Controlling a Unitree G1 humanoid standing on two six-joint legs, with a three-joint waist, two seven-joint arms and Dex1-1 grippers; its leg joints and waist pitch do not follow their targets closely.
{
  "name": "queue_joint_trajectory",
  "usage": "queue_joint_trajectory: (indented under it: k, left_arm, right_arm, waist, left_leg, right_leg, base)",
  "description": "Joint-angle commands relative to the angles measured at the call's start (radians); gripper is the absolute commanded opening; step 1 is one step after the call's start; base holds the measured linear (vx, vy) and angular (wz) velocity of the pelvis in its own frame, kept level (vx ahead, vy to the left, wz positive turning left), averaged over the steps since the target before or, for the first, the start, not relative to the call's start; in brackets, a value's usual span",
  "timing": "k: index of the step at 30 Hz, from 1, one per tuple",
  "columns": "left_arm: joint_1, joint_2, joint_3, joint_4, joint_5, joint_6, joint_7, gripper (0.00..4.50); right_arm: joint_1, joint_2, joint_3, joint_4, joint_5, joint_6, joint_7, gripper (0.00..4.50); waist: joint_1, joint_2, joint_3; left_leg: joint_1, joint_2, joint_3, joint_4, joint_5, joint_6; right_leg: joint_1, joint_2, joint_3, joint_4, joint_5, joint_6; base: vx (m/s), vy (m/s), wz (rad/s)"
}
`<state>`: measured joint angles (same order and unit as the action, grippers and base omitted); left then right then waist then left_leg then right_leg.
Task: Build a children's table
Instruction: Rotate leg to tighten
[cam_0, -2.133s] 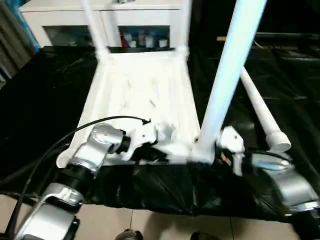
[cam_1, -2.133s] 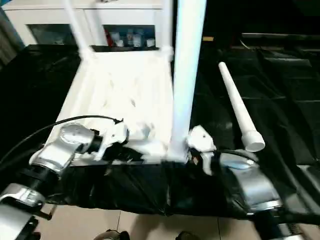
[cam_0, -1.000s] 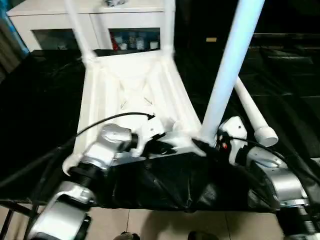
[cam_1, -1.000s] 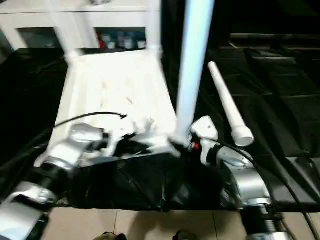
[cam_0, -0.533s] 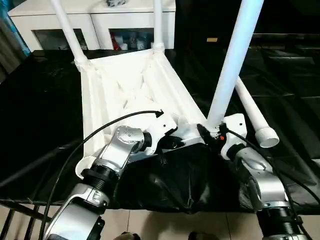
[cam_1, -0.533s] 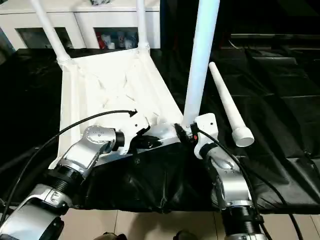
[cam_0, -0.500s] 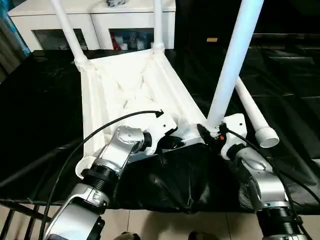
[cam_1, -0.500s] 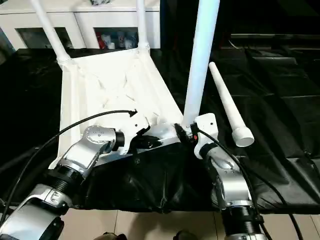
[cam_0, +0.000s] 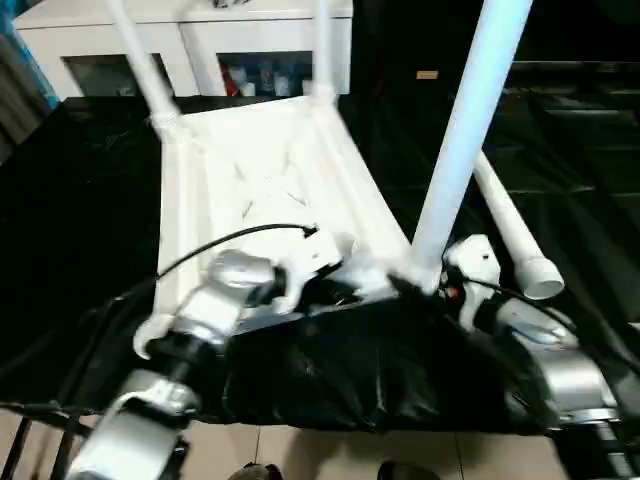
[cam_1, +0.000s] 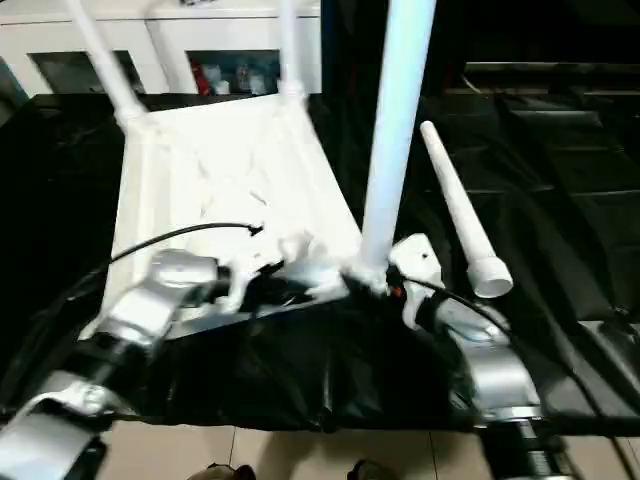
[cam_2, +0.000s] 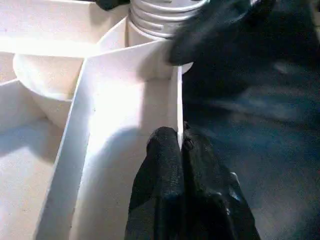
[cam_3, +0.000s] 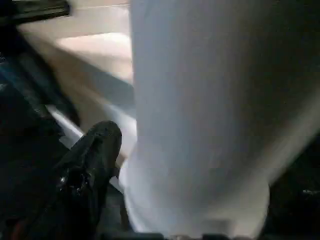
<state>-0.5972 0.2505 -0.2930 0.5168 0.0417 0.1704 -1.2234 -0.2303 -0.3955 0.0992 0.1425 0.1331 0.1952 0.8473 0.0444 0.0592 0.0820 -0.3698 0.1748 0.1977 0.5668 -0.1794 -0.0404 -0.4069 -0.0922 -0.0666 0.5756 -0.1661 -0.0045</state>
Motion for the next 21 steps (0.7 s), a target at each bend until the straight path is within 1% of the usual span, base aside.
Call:
queue_joint_trajectory:
  k: [1,2,4,5,6,7,8,9,11,12,13,16,21]
  left_arm:
    - [0.002,-0.023,-0.050,-0.028,-0.036,-0.030,-0.058,0.00]
    - [0.006,-0.006,-0.056,-0.040,-0.045,-0.036,-0.105,0.00]
    - [0.007,0.011,-0.065,-0.048,-0.048,-0.040,-0.136,0.00]
    - [0.007,0.022,-0.073,-0.050,-0.048,-0.047,-0.159,0.00]
    - [0.007,0.022,-0.073,-0.050,-0.048,-0.047,-0.159,0.00]
    - [0.007,0.027,-0.076,-0.049,-0.048,-0.053,-0.169,0.00]
    - [0.005,0.036,-0.082,-0.047,-0.046,-0.064,-0.191,0.00]
    - [0.005,0.039,-0.085,-0.046,-0.045,-0.067,-0.196,0.00]
    - [0.001,0.046,-0.090,-0.038,-0.041,-0.082,-0.215,0.00]
    - [0.000,0.048,-0.090,-0.035,-0.041,-0.085,-0.219,0.00]
    - [-0.001,0.048,-0.090,-0.034,-0.041,-0.087,-0.220,0.00]
    - [-0.009,0.051,-0.090,-0.021,-0.038,-0.097,-0.235,0.00]
    - [-0.015,0.056,-0.090,-0.008,-0.040,-0.103,-0.246,0.00]
  right_arm:
    - [0.011,0.007,0.098,-0.054,0.035,0.013,0.112,3.75]
    - [0.012,-0.028,0.109,-0.069,0.042,0.026,0.164,3.75]
    - [0.012,-0.054,0.116,-0.081,0.045,0.041,0.208,3.75]
    - [0.010,-0.074,0.124,-0.089,0.049,0.054,0.240,3.75]
    - [0.010,-0.074,0.124,-0.089,0.049,0.054,0.240,3.75]
    - [0.008,-0.084,0.128,-0.091,0.050,0.059,0.253,3.62]
    - [0.002,-0.101,0.136,-0.089,0.048,0.062,0.275,3.44]
    - [0.000,-0.105,0.137,-0.086,0.046,0.061,0.279,3.44]
    - [-0.010,-0.121,0.146,-0.074,0.035,0.057,0.294,3.39]
    - [-0.012,-0.126,0.149,-0.073,0.034,0.054,0.298,3.11]
    - [-0.012,-0.128,0.150,-0.072,0.034,0.055,0.299,3.11]
    - [-0.016,-0.132,0.149,-0.072,0.037,0.060,0.309,2.85]
    - [-0.012,-0.128,0.150,-0.084,0.050,0.082,0.325,2.76]
  waist:
    - [0.005,-0.013,-0.062]
    - [0.006,-0.012,-0.062]
    - [0.010,-0.012,-0.062]
    - [0.013,-0.015,-0.060]
    - [0.016,-0.014,-0.061]
    - [0.016,-0.014,-0.061]
    - [0.018,-0.015,-0.062]
    - [0.017,-0.016,-0.061]
    - [0.018,-0.015,-0.063]
    - [0.019,-0.015,-0.063]
    - [0.019,-0.014,-0.063]
    - [0.020,-0.015,-0.063]
    - [0.020,-0.015,-0.064]
  left_leg:
    - [0.010,0.057,-0.021,-0.058,-0.211,0.123]
    - [0.009,0.058,-0.021,-0.059,-0.214,0.121]
    - [0.009,0.059,-0.021,-0.059,-0.218,0.114]
    - [0.008,0.058,-0.021,-0.060,-0.217,0.111]
    - [0.009,0.059,-0.022,-0.060,-0.213,0.109]
    - [0.009,0.058,-0.020,-0.058,-0.209,0.108]
    - [0.010,0.058,-0.021,-0.058,-0.206,0.106]
    - [0.008,0.057,-0.021,-0.058,-0.202,0.108]
    - [0.009,0.057,-0.021,-0.057,-0.195,0.108]
    - [0.009,0.057,-0.021,-0.056,-0.194,0.109]
    - [0.009,0.058,-0.021,-0.056,-0.195,0.110]
    - [0.009,0.057,-0.021,-0.056,-0.193,0.108]
    - [0.008,0.056,-0.021,-0.055,-0.182,0.114]
  right_leg:
    - [0.053,-0.053,0.043,-0.063,-0.201,-0.269]
    - [0.052,-0.055,0.043,-0.063,-0.208,-0.269]
    - [0.052,-0.056,0.044,-0.062,-0.218,-0.266]
    - [0.052,-0.056,0.045,-0.062,-0.228,-0.262]
    - [0.053,-0.058,0.046,-0.061,-0.231,-0.261]
    - [0.050,-0.058,0.046,-0.062,-0.225,-0.263]
    - [0.052,-0.058,0.045,-0.062,-0.223,-0.263]
    - [0.052,-0.058,0.046,-0.061,-0.223,-0.262]
    - [0.051,-0.058,0.045,-0.060,-0.216,-0.264]
    - [0.052,-0.058,0.045,-0.060,-0.214,-0.265]
    - [0.051,-0.058,0.045,-0.060,-0.213,-0.266]
    - [0.051,-0.058,0.045,-0.059,-0.212,-0.267]
    - [0.053,-0.057,0.044,-0.058,-0.201,-0.268]
  base:
    - [0.000,0.000,0.00]
    - [0.000,0.000,0.00]
    - [0.000,0.000,0.00]
    - [0.000,0.000,0.00]
    - [0.000,0.000,0.00]
    - [0.000,0.000,0.00]
    - [0.000,0.000,0.00]
    - [0.000,0.000,0.00]
    - [0.000,0.000,0.00]
    - [0.000,0.000,0.00]
    - [0.000,0.000,0.00]
    - [0.000,0.000,0.00]
    - [0.000,0.000,0.00]
